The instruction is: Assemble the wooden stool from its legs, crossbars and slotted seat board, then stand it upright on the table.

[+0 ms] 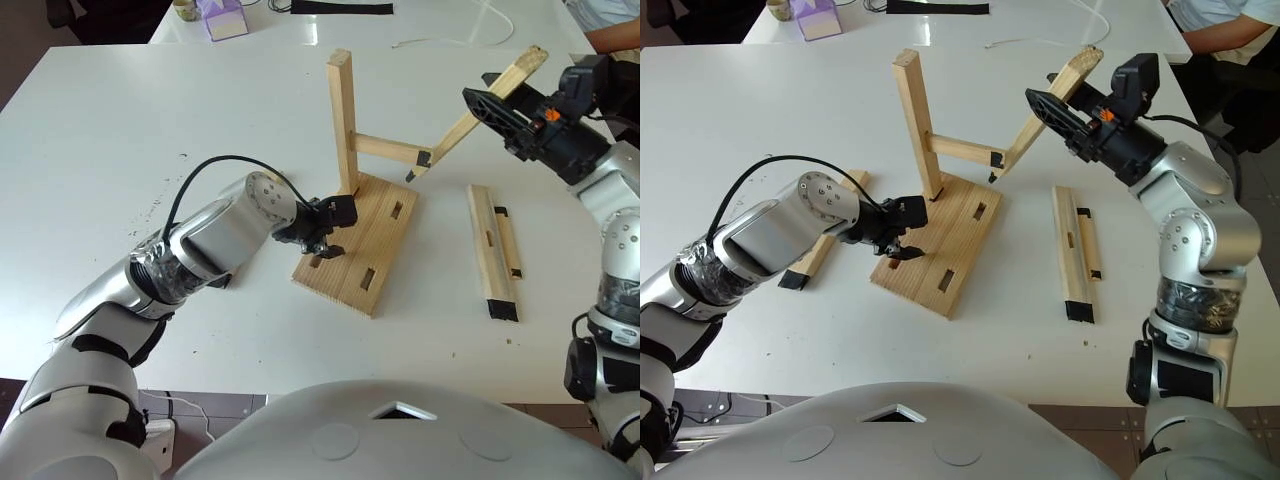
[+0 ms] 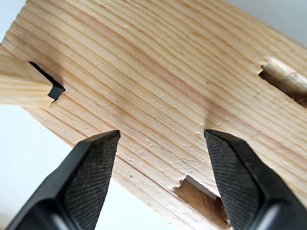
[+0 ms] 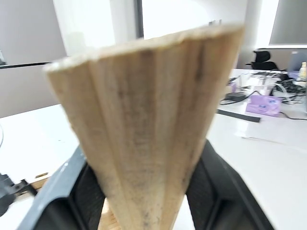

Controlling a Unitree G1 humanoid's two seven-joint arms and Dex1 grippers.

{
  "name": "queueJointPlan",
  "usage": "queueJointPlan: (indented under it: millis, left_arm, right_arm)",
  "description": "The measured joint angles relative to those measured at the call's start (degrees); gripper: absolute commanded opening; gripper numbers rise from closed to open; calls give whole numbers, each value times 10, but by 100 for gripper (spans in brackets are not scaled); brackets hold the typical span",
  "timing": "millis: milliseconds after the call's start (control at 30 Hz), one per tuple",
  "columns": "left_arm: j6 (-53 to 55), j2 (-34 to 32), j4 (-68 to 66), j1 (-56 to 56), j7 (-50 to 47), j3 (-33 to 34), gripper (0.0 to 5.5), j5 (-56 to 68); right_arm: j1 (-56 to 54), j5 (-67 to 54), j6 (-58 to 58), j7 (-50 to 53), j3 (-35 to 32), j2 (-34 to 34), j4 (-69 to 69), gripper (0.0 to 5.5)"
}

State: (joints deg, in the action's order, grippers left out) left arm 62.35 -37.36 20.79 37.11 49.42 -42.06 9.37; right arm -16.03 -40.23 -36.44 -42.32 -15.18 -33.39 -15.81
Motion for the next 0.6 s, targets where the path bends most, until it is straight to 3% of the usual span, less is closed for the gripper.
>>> queueJointPlan:
  millis: [167,467,600]
  left_arm:
    - [17,13,16,-26,-20,26,327,5]
    - [16,17,15,-40,-28,40,327,8]
    - [17,18,19,-43,-32,40,327,8]
  right_arm:
    - [43,-72,-38,-10,-55,-26,-57,205]
    - [122,-73,-10,-27,-45,-22,-82,205]
    - [153,-71,-3,-26,-72,-36,-108,205]
